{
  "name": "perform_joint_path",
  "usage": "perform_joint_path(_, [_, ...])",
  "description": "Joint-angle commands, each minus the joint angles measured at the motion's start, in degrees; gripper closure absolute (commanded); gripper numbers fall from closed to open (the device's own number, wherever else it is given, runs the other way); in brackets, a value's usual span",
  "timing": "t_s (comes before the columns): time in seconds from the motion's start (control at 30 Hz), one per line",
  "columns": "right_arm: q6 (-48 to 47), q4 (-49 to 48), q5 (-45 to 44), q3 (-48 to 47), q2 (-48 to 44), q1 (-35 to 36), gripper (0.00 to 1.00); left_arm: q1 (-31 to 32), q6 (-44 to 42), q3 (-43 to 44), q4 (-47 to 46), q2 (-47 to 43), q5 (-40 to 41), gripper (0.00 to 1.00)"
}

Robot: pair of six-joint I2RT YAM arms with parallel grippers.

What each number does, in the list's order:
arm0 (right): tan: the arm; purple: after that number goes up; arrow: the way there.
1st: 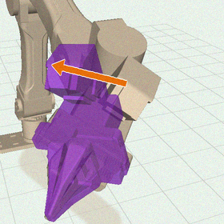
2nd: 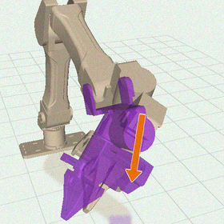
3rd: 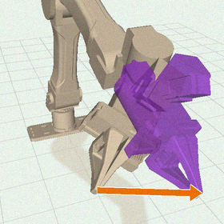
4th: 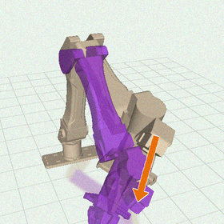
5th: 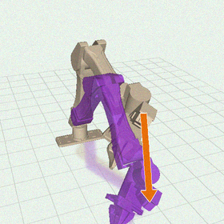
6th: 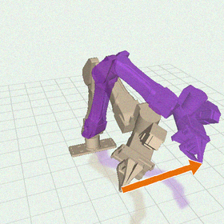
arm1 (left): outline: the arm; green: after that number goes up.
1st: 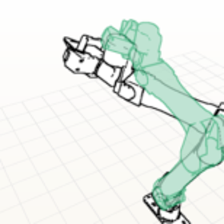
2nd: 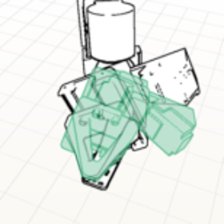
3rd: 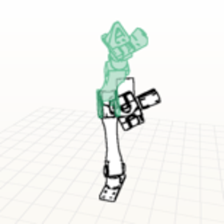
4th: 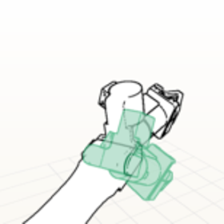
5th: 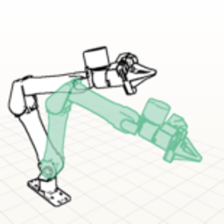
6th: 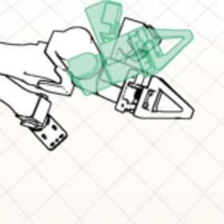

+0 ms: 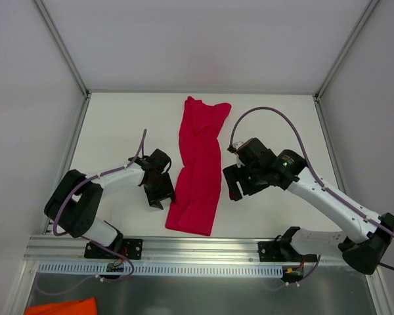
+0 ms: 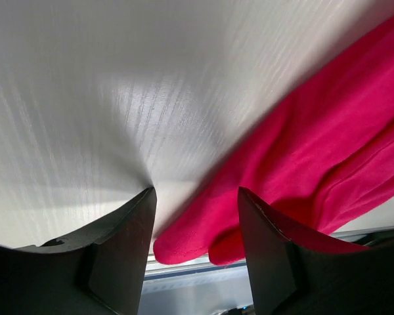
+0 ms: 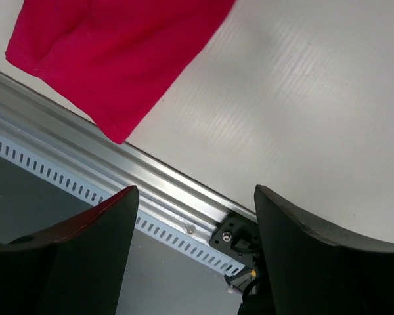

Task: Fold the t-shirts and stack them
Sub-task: Rotate the tshirt 90 degrees

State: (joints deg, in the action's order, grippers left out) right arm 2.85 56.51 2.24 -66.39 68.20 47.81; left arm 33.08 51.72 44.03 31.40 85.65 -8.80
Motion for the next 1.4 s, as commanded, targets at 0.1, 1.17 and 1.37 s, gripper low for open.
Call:
perform_joint_path(0.1, [6.2, 11.77, -8.82, -10.68, -6.85, -0.09, 0.25, 1.37, -0.13, -4.56, -5.63, 1.01, -0.96, 0.46])
perform_joint_path(1.17, [4.25, 6.45, 1.6, -3.25, -13.43, -0.18, 0.22, 13.5, 11.3, -3.28, -0.91, -9.97, 7.99, 0.18])
perform_joint_path(1.37, [13.05, -8.77, 8.57, 19.17, -21.79, 0.35, 0.25, 13.5, 8.48, 3.96, 5.78, -6.99, 12.92, 0.15])
